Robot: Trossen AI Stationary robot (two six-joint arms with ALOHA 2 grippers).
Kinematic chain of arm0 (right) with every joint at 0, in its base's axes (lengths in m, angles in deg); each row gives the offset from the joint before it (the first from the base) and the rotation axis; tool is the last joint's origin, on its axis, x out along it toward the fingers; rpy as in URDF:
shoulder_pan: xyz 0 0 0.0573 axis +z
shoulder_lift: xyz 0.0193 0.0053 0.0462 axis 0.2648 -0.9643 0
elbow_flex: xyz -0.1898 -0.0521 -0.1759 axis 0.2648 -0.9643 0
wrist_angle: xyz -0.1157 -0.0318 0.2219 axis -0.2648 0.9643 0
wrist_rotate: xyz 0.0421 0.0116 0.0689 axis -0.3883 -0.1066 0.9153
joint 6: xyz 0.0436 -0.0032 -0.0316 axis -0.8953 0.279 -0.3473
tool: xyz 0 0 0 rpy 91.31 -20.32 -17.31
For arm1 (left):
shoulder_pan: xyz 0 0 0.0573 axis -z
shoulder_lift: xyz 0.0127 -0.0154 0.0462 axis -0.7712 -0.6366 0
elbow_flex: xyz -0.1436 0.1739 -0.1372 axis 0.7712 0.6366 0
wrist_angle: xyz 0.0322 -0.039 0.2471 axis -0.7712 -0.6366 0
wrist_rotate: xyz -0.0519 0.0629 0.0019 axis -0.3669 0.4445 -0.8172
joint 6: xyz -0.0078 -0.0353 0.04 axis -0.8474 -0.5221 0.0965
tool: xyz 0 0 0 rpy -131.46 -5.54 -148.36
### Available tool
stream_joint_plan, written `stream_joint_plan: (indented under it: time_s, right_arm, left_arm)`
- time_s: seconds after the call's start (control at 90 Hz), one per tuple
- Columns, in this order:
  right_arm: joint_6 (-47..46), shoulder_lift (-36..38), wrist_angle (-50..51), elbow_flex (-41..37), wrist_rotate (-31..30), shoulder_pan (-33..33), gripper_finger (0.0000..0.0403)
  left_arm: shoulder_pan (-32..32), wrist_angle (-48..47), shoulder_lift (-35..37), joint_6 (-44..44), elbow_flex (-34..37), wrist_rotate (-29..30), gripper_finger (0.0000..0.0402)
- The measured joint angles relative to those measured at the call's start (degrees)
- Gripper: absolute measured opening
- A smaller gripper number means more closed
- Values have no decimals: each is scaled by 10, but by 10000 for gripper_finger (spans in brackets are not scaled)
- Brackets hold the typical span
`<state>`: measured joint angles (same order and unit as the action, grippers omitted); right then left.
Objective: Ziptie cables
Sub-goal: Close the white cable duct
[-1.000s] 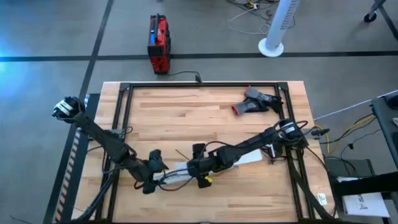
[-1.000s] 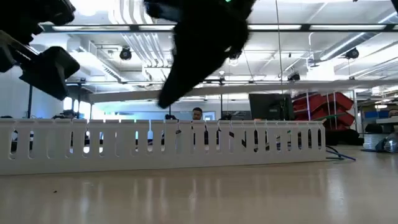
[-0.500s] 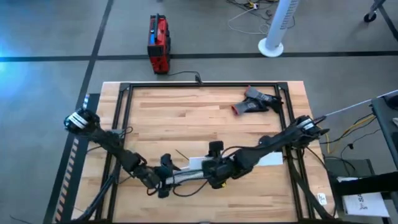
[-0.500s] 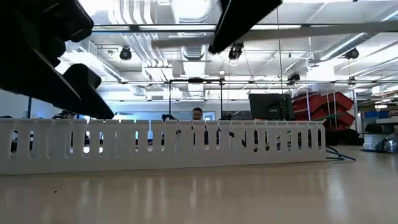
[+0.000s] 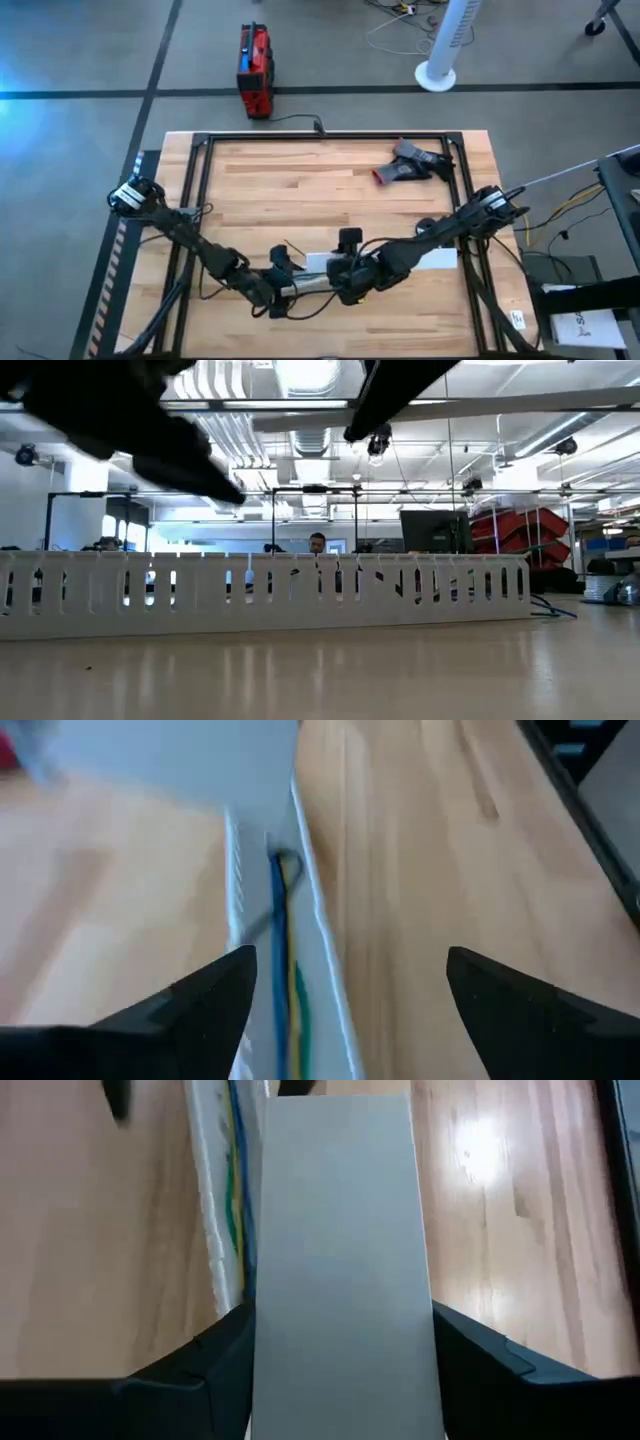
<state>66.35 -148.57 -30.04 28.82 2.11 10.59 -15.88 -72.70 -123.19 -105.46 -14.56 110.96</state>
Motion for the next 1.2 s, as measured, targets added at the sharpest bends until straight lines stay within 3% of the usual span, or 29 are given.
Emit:
stream_joint_plan:
  time_s: [0.156, 0.311, 0.611, 0.756, 0.967, 1.122, 1.2]
  right_arm:
    - [-45, 33, 80, 0, -28, 10, 217]
    - [-62, 65, 98, 0, -47, 15, 217]
    - [-64, 75, 123, 0, -62, 17, 217]
    - [-67, 75, 124, 0, -62, 17, 217]
    - [-73, 75, 125, 0, -53, 21, 217]
    - [-76, 75, 125, -1, -45, 26, 217]
    - [-76, 75, 123, -6, -31, 29, 217]
  left_arm:
    - [-33, 14, -10, 2, -18, -15, 308]
    - [-69, 73, -42, 6, -21, -49, 314]
    - [-117, 167, -109, 8, -37, -77, 393]
    - [-125, 161, -167, 22, -84, -76, 391]
    - [-132, 65, -229, 14, -149, -67, 389]
    - [-131, 9, -238, 7, -158, -56, 383]
    - [-129, 7, -237, 7, -148, -59, 357]
